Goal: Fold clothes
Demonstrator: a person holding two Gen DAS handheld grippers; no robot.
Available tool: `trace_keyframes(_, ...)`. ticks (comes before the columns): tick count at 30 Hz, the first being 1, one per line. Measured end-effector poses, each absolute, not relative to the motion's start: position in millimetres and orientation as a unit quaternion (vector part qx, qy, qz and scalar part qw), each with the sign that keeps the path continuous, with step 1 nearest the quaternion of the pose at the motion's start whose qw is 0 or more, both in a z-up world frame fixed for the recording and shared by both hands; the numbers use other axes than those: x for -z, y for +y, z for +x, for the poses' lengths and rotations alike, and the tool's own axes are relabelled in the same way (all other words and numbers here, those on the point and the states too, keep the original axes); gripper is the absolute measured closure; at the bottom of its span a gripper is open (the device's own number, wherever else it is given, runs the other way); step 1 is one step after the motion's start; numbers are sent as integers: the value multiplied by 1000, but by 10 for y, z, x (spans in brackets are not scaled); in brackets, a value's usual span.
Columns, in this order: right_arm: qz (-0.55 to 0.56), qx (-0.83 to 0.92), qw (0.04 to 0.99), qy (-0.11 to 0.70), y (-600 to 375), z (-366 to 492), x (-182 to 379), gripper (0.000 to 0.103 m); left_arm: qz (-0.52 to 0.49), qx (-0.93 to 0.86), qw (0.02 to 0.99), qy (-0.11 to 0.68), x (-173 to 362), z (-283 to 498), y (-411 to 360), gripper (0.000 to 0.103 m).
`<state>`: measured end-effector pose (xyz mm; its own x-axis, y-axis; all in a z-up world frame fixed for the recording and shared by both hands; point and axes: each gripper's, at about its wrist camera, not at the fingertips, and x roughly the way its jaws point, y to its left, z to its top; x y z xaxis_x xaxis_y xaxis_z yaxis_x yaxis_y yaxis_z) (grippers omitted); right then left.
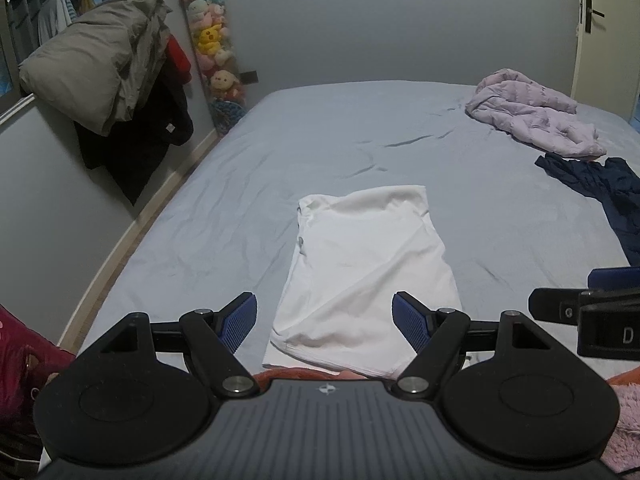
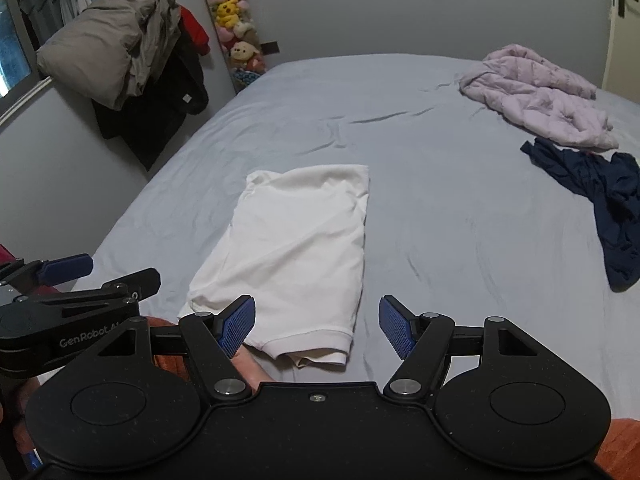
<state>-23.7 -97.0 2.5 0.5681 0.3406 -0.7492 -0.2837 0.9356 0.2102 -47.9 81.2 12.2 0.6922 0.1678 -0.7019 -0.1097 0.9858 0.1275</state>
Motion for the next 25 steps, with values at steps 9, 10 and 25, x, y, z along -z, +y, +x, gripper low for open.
trace_keyframes(9,26,-174,884,433,-960,-232,2,36,42,-68,916,392,-99,-467,816,29)
trace_keyframes(10,26,-175,884,433,-962,-219,1,36,42,-68,916,392,-97,-472,813,29)
trace_keyframes(25,19,-179,879,442,-942,-218,52,36,48,-56,917,393,-73,-478,793,29)
